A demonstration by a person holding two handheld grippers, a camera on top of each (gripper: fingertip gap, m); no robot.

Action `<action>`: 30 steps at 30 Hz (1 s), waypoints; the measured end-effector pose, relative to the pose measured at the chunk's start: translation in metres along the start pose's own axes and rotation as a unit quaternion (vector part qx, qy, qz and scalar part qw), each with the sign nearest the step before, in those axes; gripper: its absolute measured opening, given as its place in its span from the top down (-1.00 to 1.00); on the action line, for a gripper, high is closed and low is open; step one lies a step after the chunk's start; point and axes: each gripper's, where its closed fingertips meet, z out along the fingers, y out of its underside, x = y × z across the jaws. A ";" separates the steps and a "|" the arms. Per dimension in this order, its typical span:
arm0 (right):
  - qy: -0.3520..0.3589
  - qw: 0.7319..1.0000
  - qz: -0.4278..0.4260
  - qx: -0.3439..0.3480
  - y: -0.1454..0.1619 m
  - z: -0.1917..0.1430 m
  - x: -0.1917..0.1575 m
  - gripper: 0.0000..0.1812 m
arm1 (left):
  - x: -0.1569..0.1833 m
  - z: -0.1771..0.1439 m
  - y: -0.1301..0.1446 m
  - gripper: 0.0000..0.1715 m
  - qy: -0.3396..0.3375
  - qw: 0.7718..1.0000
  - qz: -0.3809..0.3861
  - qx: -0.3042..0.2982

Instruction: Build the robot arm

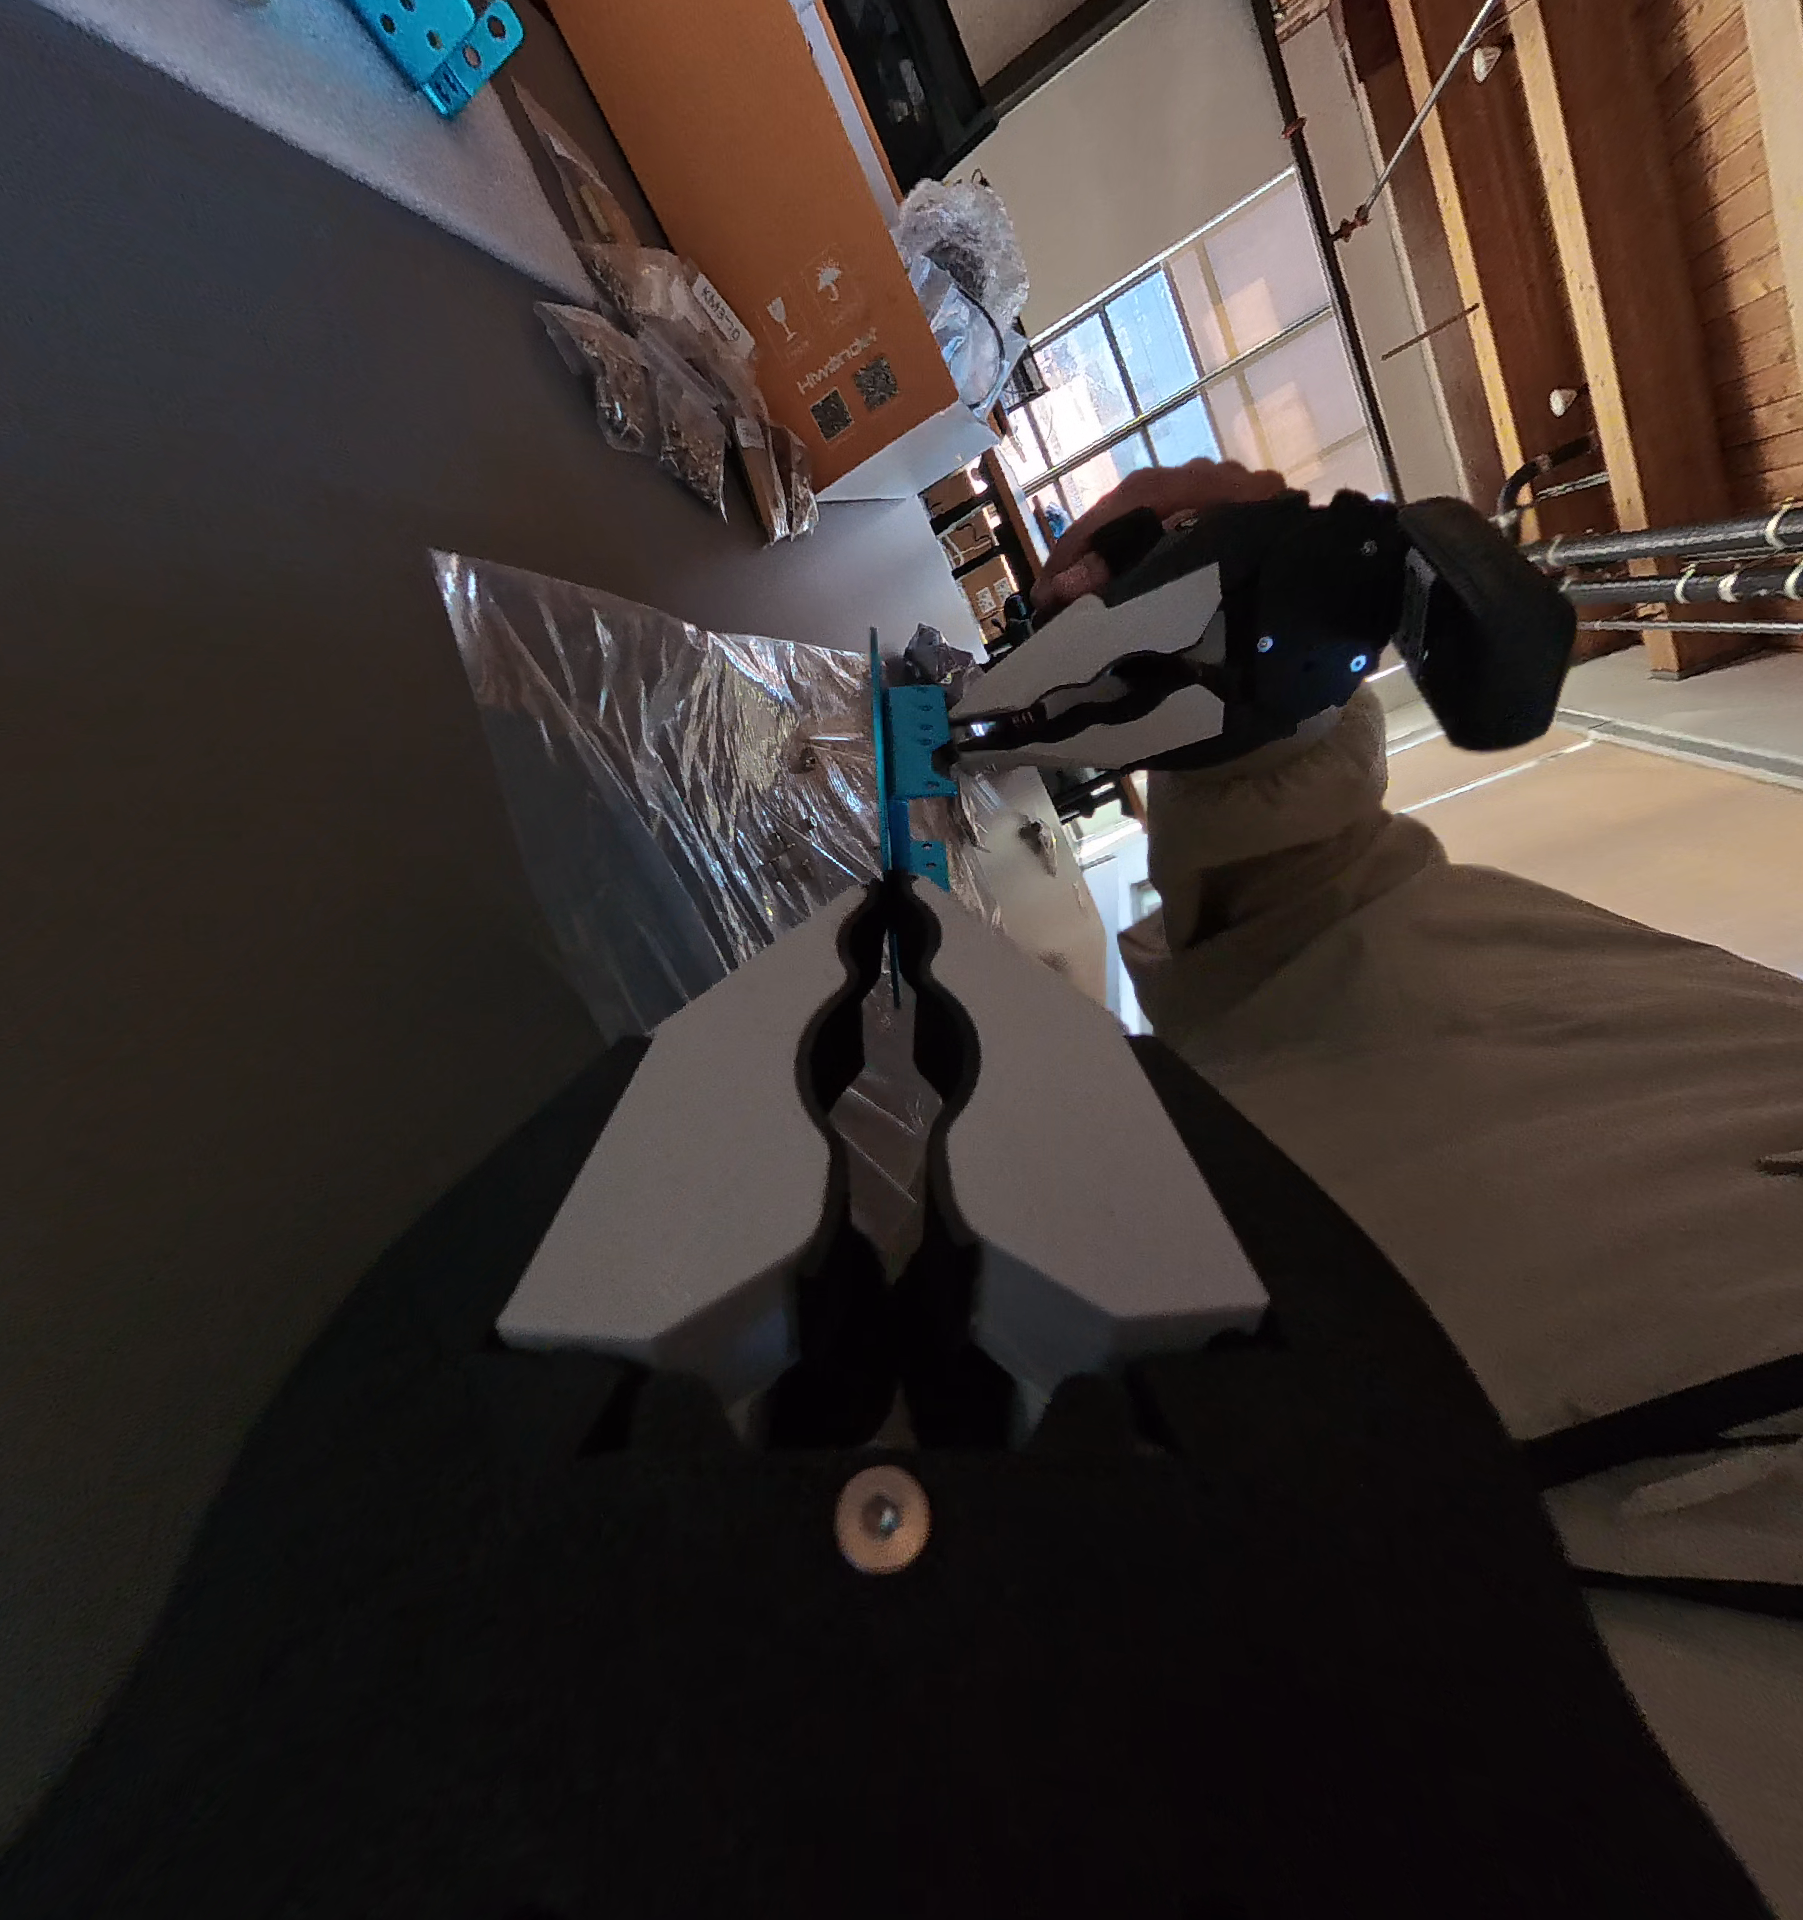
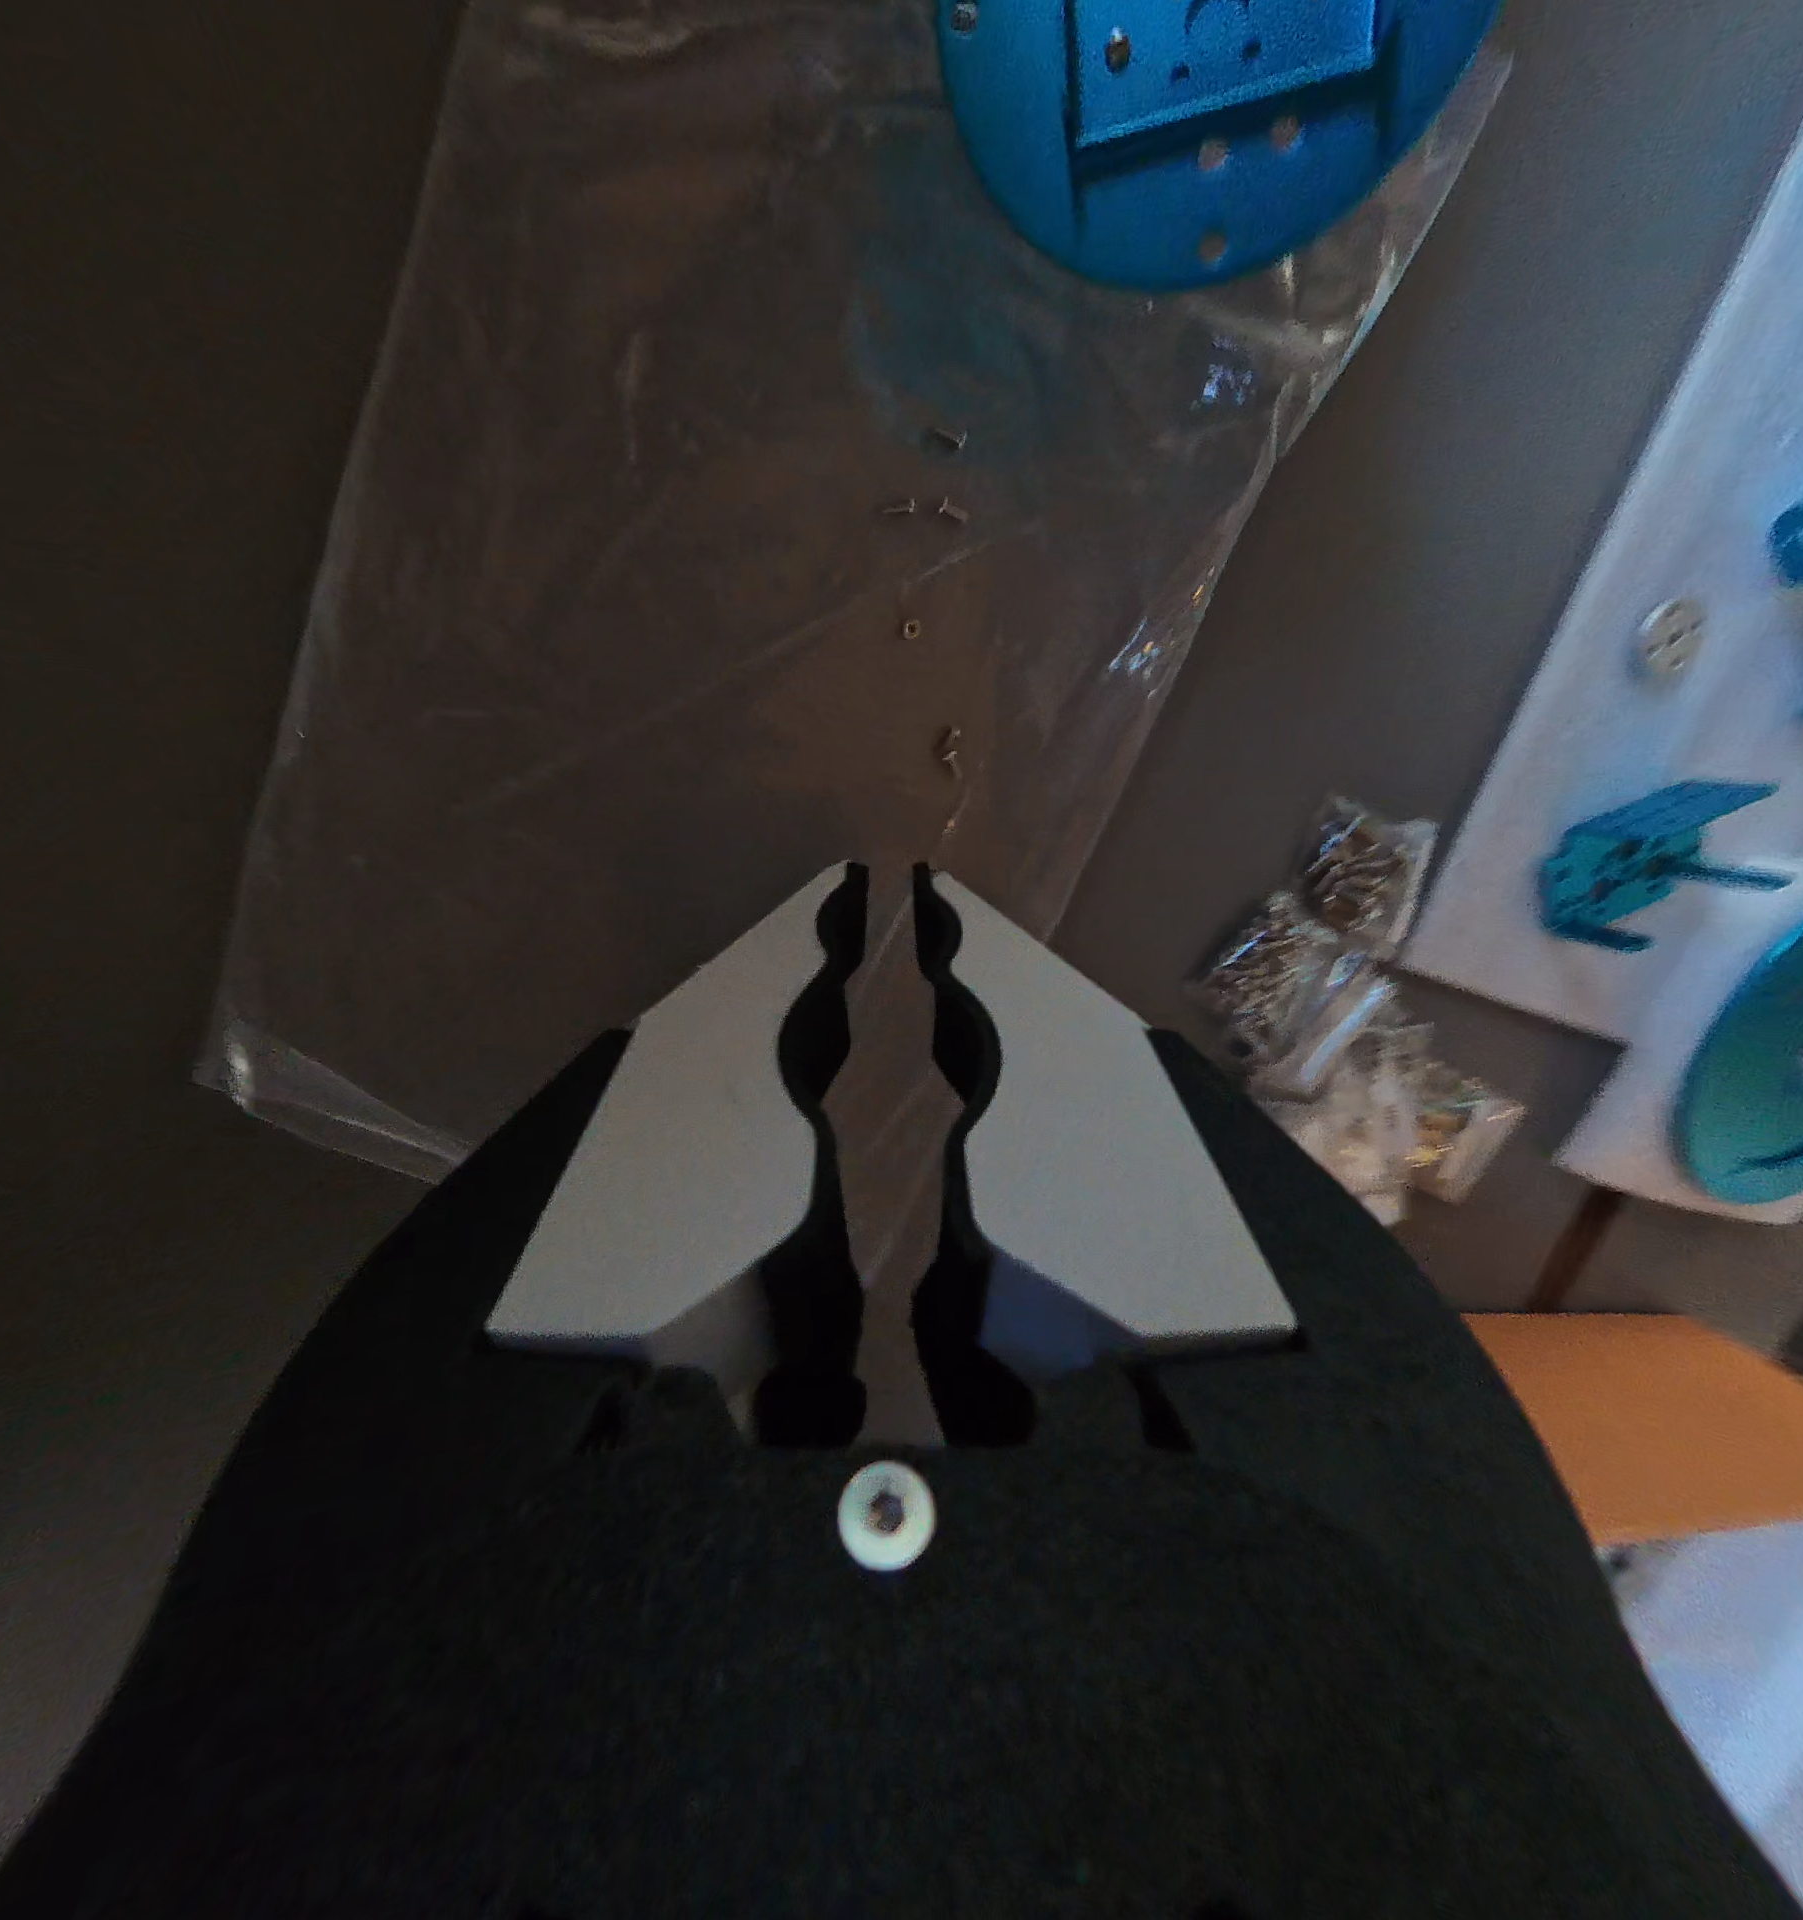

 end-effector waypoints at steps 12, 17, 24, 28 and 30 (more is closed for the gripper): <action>-0.023 0.989 -0.140 0.037 -0.013 0.039 0.014 0.90 | 0.000 0.001 0.004 1.00 0.003 1.000 -0.006 -0.012; -0.040 0.989 -0.141 0.031 -0.007 0.042 0.016 0.92 | 0.000 0.001 0.004 1.00 0.006 1.000 -0.012 -0.014; -0.065 0.986 -0.151 0.023 -0.005 0.049 0.013 0.94 | 0.000 0.001 0.004 1.00 0.009 1.000 -0.016 -0.015; -0.078 0.985 -0.155 0.023 -0.005 0.053 0.010 0.97 | 0.000 0.000 0.003 1.00 0.010 1.000 -0.018 -0.014; -0.080 0.984 -0.154 0.027 -0.006 0.054 0.010 0.98 | 0.000 0.000 0.003 1.00 0.008 1.000 -0.016 -0.015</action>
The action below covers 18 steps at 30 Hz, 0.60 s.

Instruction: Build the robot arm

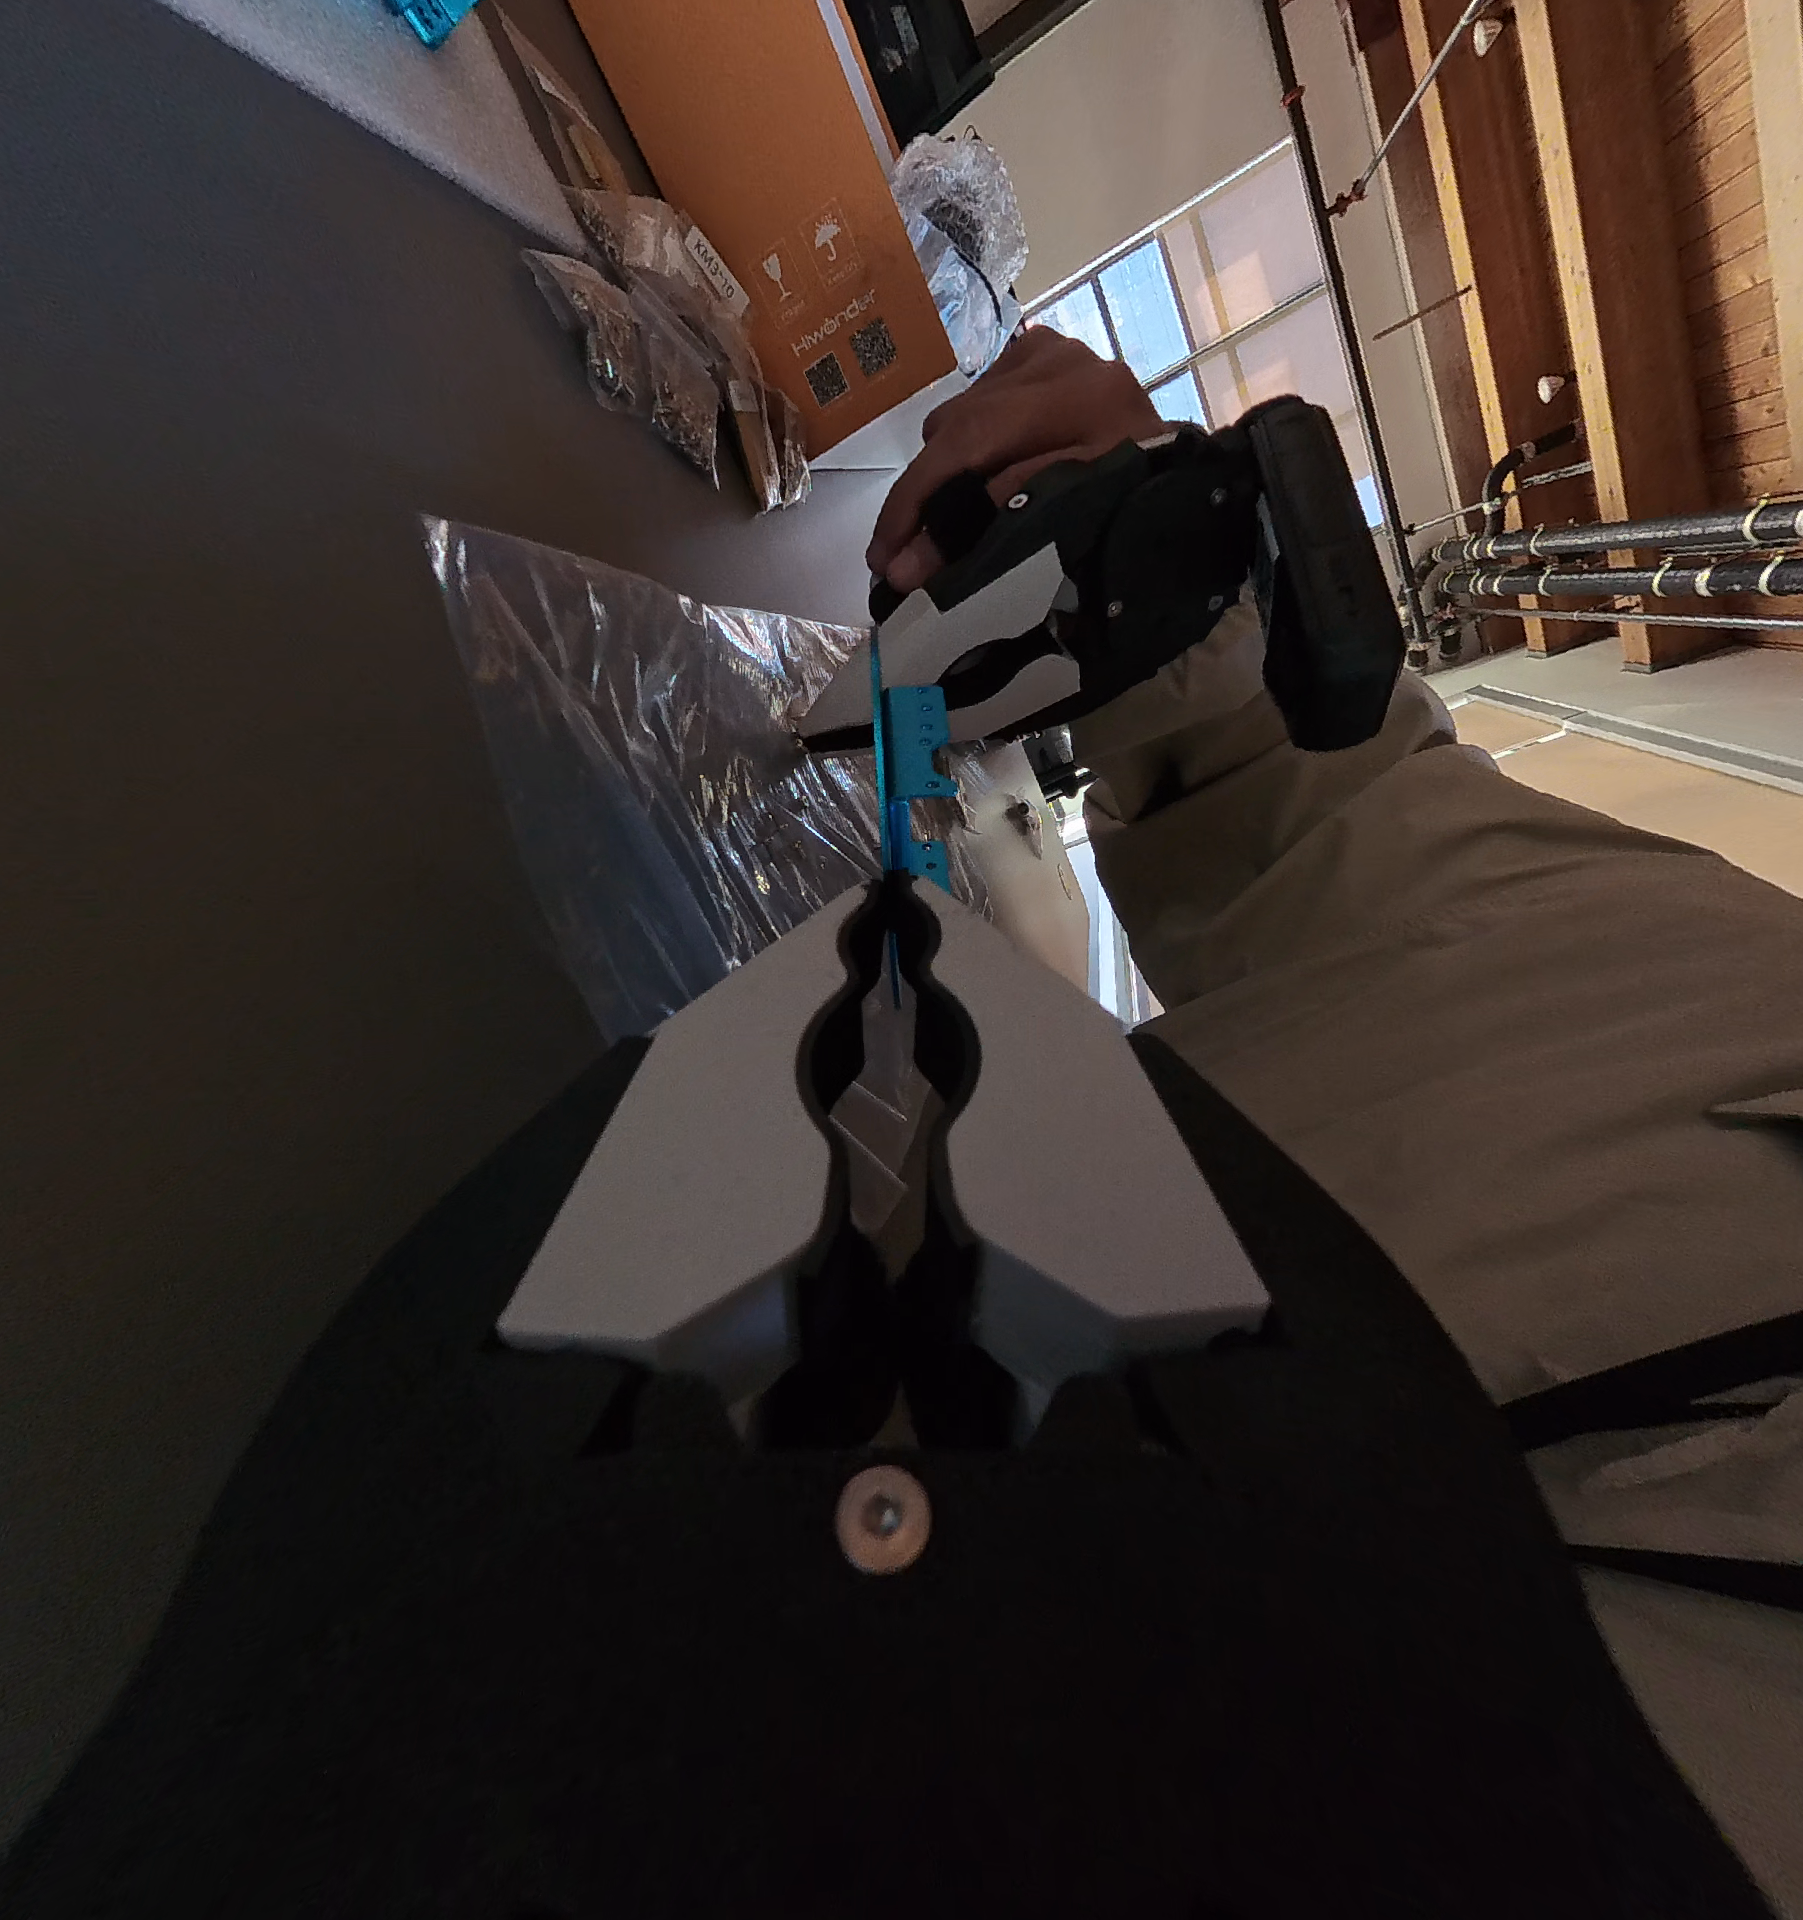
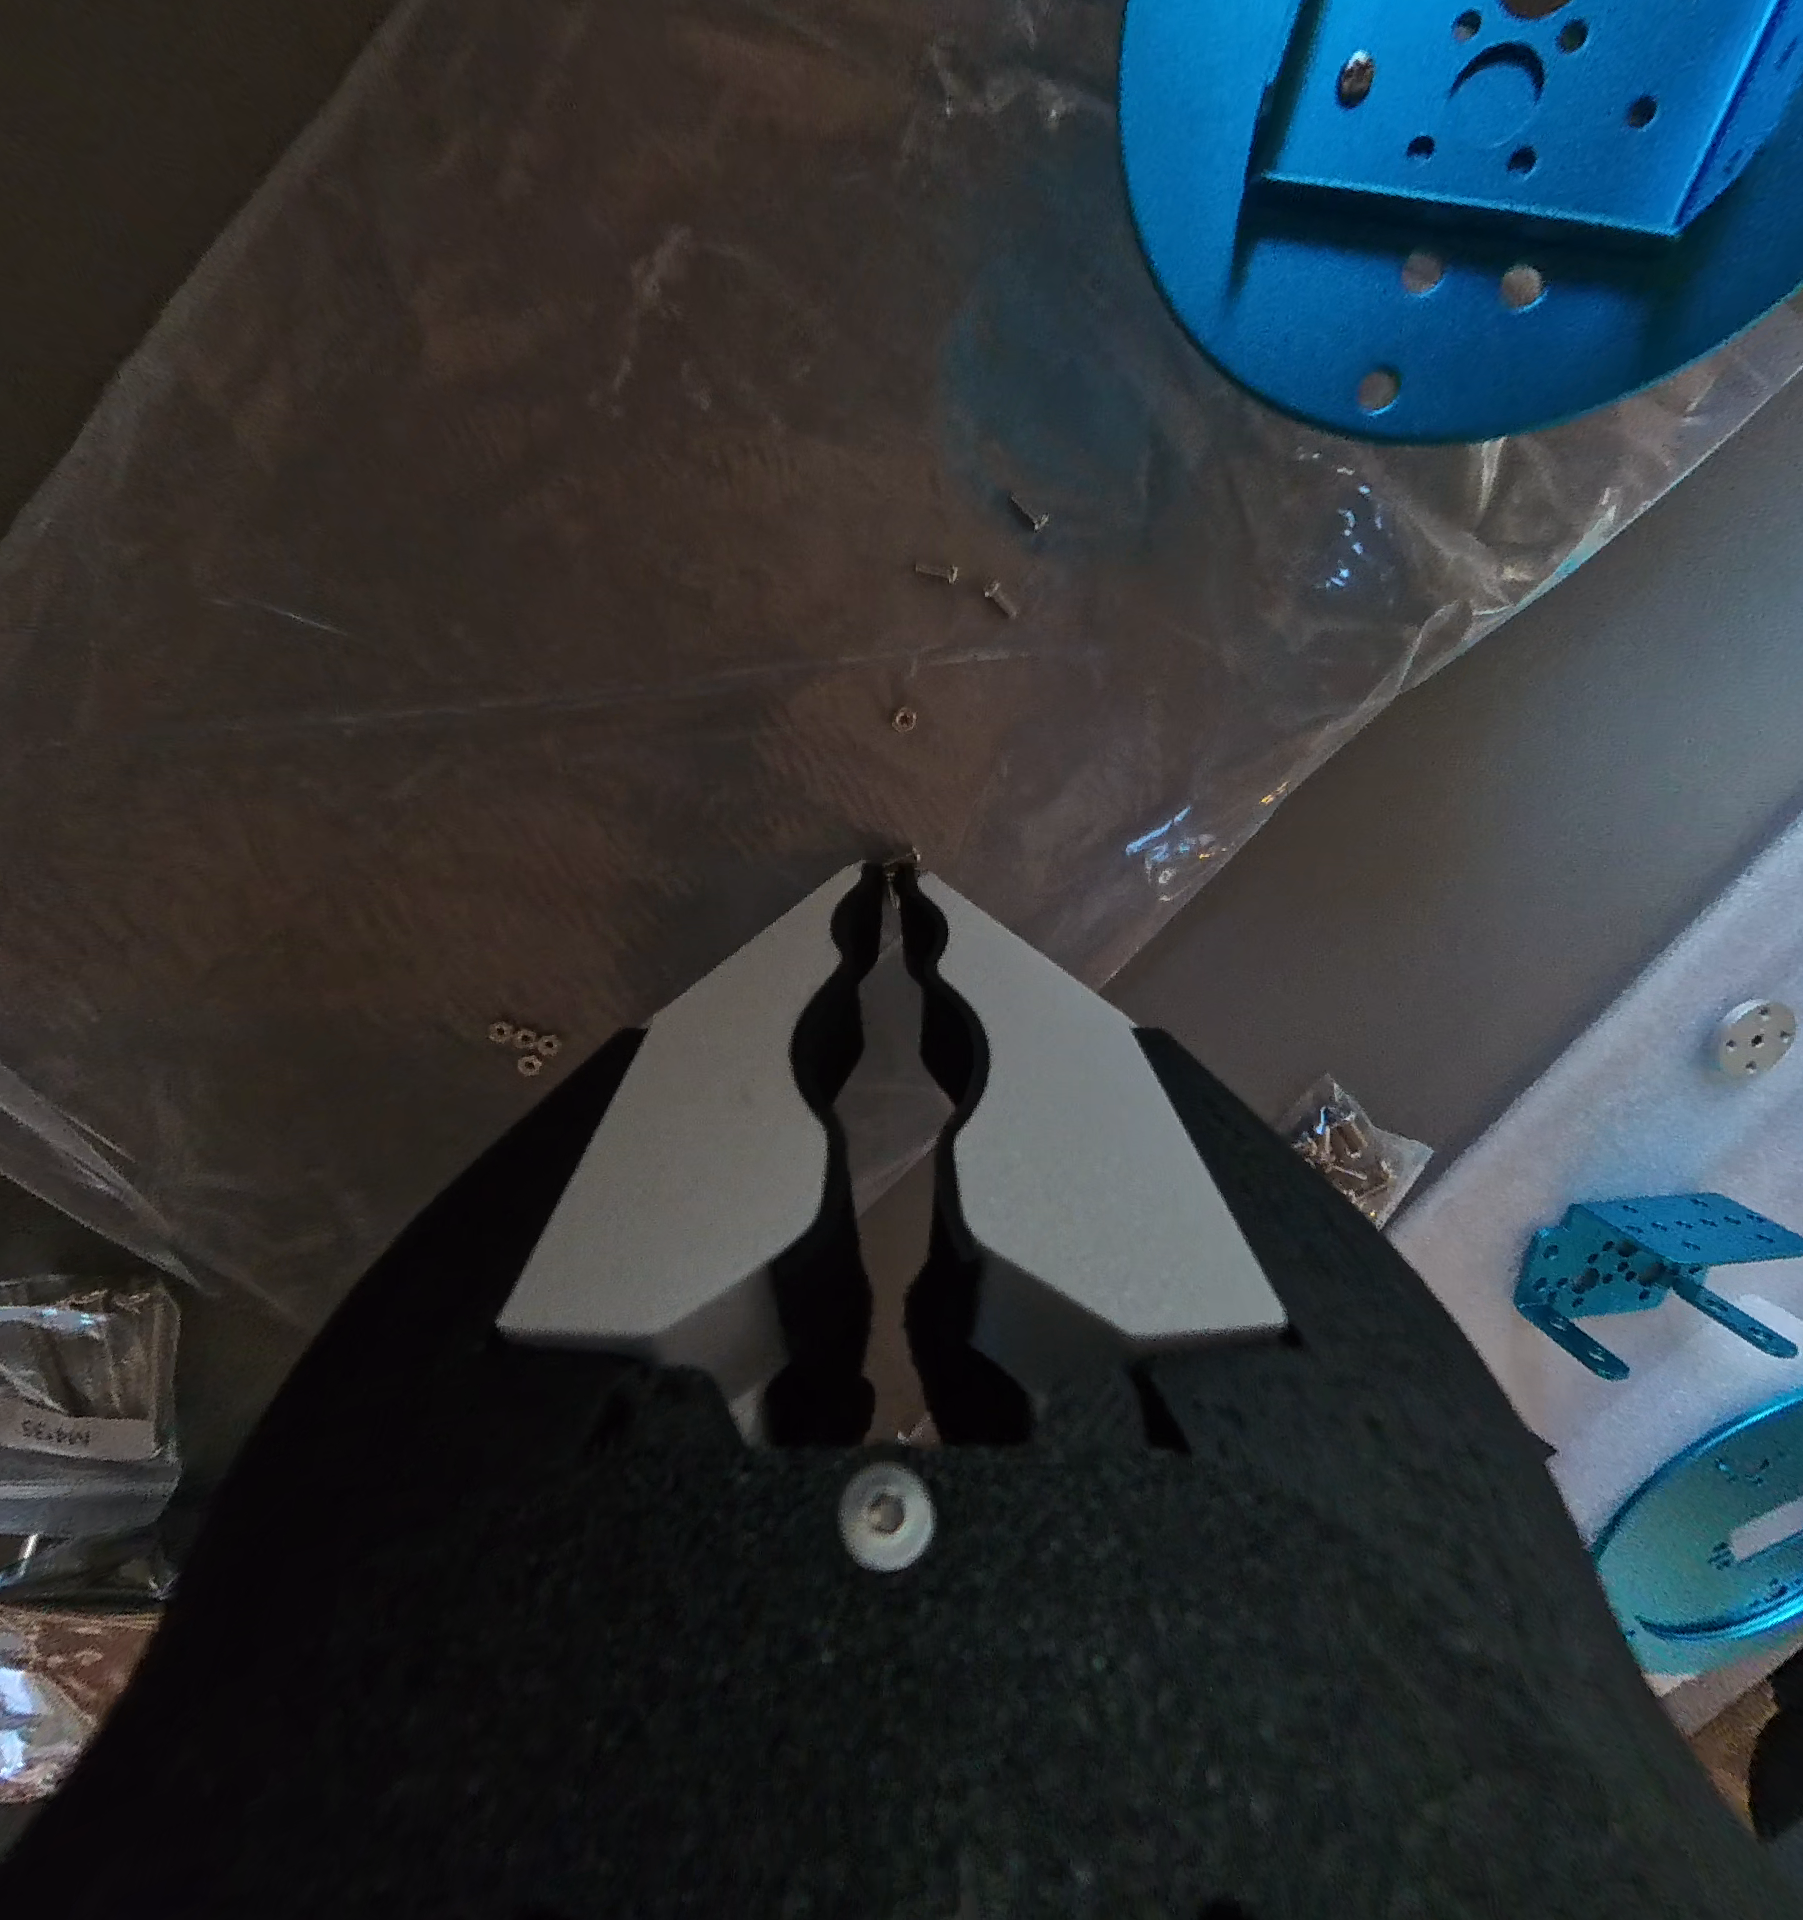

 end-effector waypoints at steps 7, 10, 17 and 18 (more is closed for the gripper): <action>-0.001 1.000 0.024 0.008 0.002 -0.001 0.001 0.99 | 0.000 0.000 0.000 1.00 -0.001 1.000 0.001 0.000; 0.011 0.998 0.045 0.034 -0.002 -0.006 0.001 0.99 | 0.000 0.000 0.000 1.00 0.000 1.000 0.001 0.000; 0.114 0.943 0.180 0.257 -0.064 -0.059 0.031 0.99 | 0.011 0.001 0.000 1.00 0.040 0.999 -0.023 0.009; 0.131 0.920 0.210 0.305 -0.076 -0.070 0.038 1.00 | 0.014 0.002 0.001 1.00 0.052 0.998 -0.034 0.008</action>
